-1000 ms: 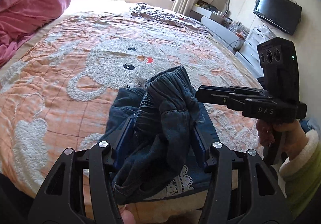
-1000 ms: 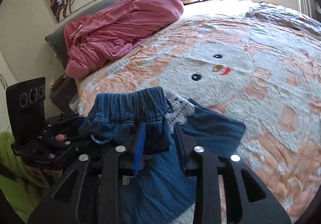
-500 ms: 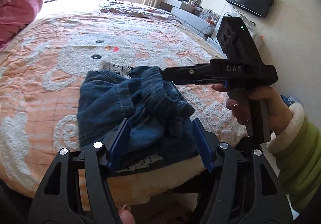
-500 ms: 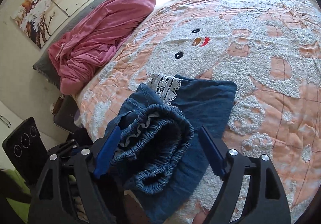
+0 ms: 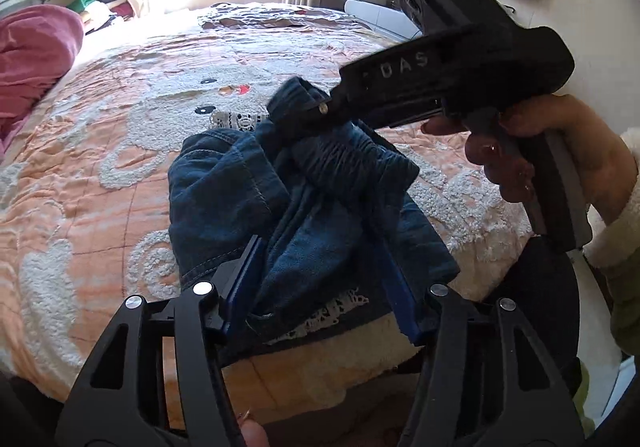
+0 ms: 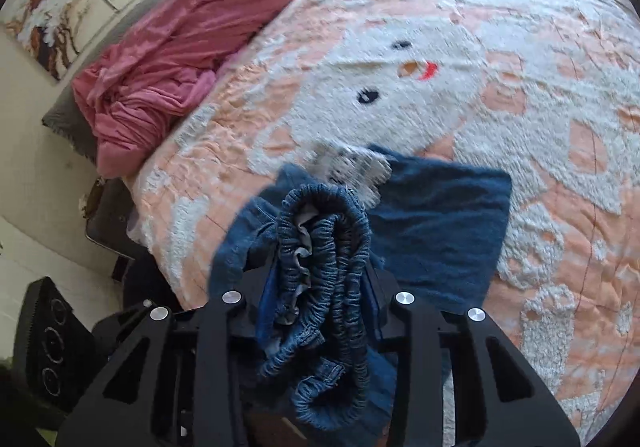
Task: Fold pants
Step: 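Fold the waistband toward the hem with the right gripper while the left gripper holds the pants, then open both grippers and release the folded pants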
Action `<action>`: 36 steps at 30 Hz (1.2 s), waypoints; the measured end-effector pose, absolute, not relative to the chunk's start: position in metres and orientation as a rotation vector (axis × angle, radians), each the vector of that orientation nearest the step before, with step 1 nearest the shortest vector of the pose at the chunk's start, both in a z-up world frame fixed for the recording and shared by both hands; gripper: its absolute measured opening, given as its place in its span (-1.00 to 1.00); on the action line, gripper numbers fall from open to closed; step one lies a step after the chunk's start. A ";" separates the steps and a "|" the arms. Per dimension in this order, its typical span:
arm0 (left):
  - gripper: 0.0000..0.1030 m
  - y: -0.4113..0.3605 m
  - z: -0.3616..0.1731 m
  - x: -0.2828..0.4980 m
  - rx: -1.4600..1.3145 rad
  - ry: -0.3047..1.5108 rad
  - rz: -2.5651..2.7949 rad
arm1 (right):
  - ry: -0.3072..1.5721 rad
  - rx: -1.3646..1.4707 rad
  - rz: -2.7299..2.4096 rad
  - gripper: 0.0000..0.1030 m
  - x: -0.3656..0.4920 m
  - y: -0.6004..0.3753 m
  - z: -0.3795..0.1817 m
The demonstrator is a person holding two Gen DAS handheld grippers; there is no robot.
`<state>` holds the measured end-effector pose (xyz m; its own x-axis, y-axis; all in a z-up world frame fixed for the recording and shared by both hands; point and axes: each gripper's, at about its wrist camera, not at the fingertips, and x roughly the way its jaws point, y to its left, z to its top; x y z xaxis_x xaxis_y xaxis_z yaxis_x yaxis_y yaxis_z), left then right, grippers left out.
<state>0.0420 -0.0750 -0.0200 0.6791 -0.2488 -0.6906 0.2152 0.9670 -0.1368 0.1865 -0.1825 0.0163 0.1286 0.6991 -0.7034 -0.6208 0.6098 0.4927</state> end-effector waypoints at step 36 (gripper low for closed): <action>-0.02 -0.072 -0.025 0.038 -0.149 0.867 -0.403 | 1.035 -0.185 0.819 0.19 0.171 -0.194 0.002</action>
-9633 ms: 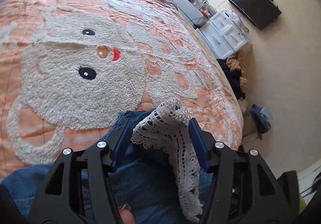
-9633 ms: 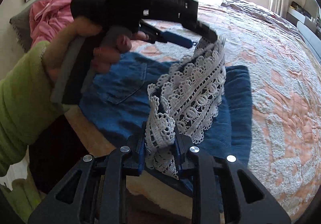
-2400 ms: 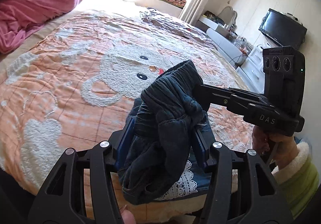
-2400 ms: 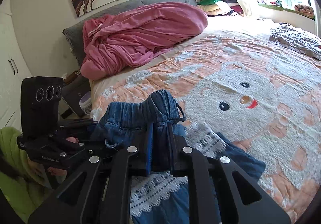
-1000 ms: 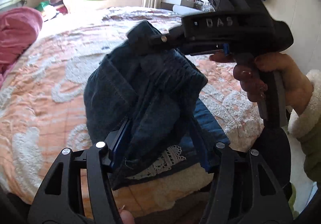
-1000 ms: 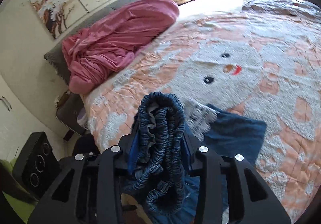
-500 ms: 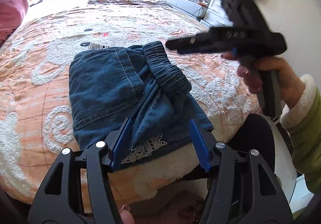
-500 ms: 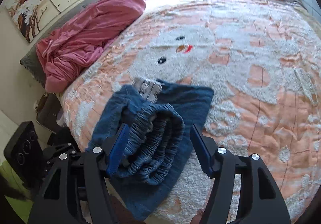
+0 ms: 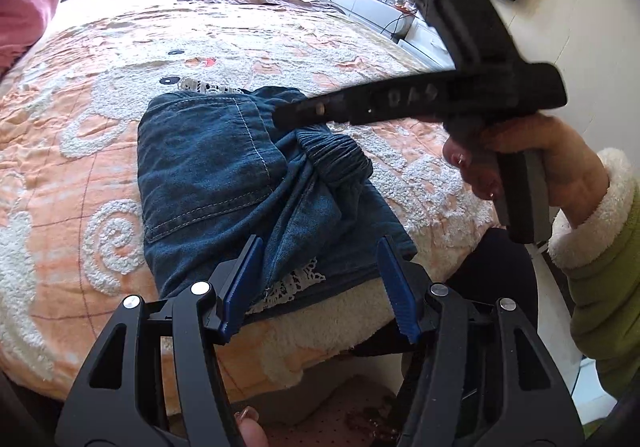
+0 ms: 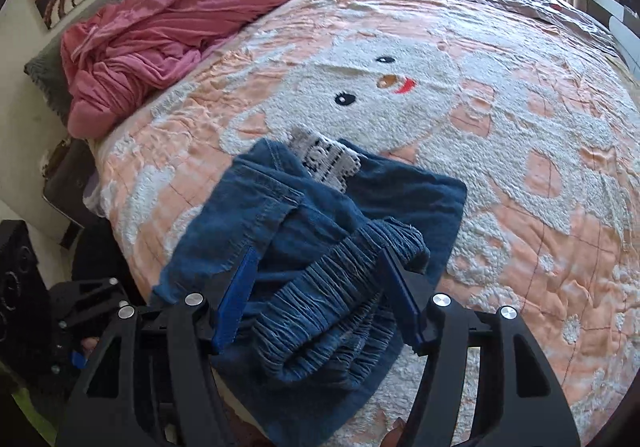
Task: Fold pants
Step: 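Open both grippers and release the folded pants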
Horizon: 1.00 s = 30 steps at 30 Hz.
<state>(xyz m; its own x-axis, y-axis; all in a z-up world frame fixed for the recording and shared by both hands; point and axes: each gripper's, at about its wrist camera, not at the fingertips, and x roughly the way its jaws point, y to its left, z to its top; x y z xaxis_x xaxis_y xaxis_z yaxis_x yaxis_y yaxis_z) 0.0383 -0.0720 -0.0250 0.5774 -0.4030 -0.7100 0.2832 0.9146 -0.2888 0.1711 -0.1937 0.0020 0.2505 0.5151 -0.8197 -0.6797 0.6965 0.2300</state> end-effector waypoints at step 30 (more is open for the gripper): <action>0.32 0.037 0.007 0.040 -0.284 0.832 -0.092 | 0.814 -0.322 1.066 0.14 0.084 -0.178 0.027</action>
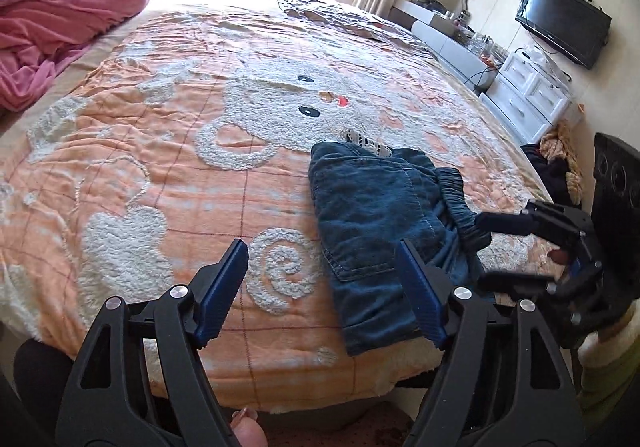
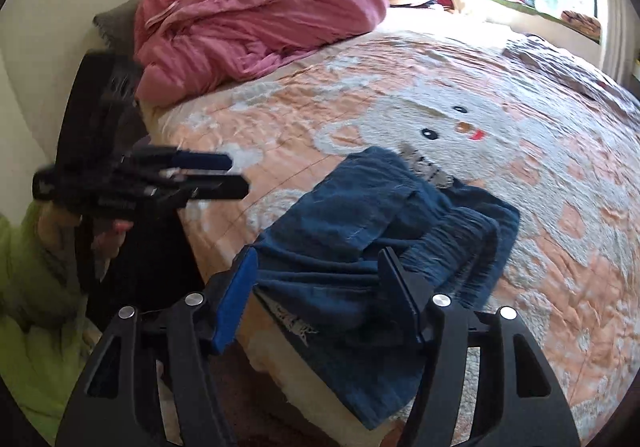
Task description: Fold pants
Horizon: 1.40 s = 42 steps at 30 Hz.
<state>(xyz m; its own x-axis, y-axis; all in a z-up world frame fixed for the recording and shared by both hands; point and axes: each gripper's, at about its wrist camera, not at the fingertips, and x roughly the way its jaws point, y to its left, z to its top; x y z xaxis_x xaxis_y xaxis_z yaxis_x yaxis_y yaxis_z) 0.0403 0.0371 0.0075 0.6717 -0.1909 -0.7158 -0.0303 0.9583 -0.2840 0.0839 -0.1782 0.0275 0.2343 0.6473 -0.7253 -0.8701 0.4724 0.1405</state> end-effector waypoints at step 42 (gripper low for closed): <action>0.59 0.000 -0.011 0.091 -0.174 0.886 -0.109 | 0.988 0.133 0.636 0.52 0.149 -0.269 0.004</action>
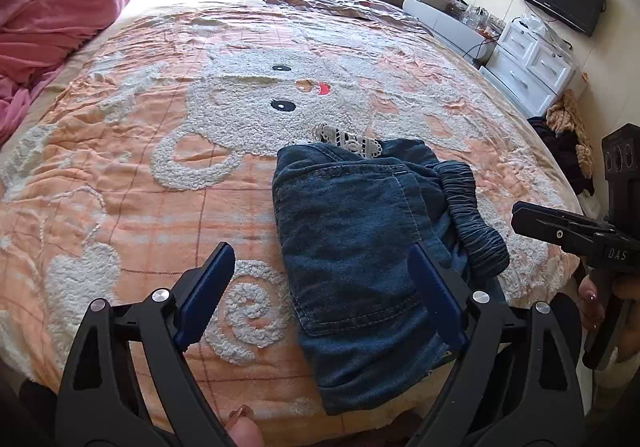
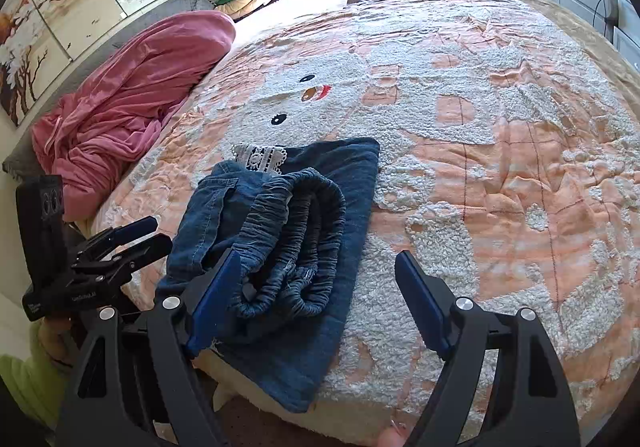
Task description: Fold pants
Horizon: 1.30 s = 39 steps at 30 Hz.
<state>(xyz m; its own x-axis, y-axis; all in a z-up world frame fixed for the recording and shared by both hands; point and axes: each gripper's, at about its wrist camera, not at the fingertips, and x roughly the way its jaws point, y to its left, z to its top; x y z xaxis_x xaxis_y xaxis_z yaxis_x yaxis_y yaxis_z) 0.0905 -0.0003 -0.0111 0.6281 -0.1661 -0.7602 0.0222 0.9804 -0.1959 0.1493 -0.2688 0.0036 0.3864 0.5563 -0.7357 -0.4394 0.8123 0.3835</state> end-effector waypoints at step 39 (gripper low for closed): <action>-0.71 -0.025 -0.006 0.102 -0.184 0.813 -0.182 | 0.908 0.069 0.802 -0.45 0.149 -0.210 -0.002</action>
<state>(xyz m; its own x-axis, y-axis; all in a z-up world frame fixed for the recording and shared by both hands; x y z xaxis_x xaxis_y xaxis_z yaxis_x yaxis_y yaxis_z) 0.1021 -0.0253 -0.0064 0.6737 -0.2314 -0.7019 0.0904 0.9684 -0.2325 0.1486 -0.2103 -0.0018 0.3517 0.6468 -0.6768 -0.5917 0.7138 0.3747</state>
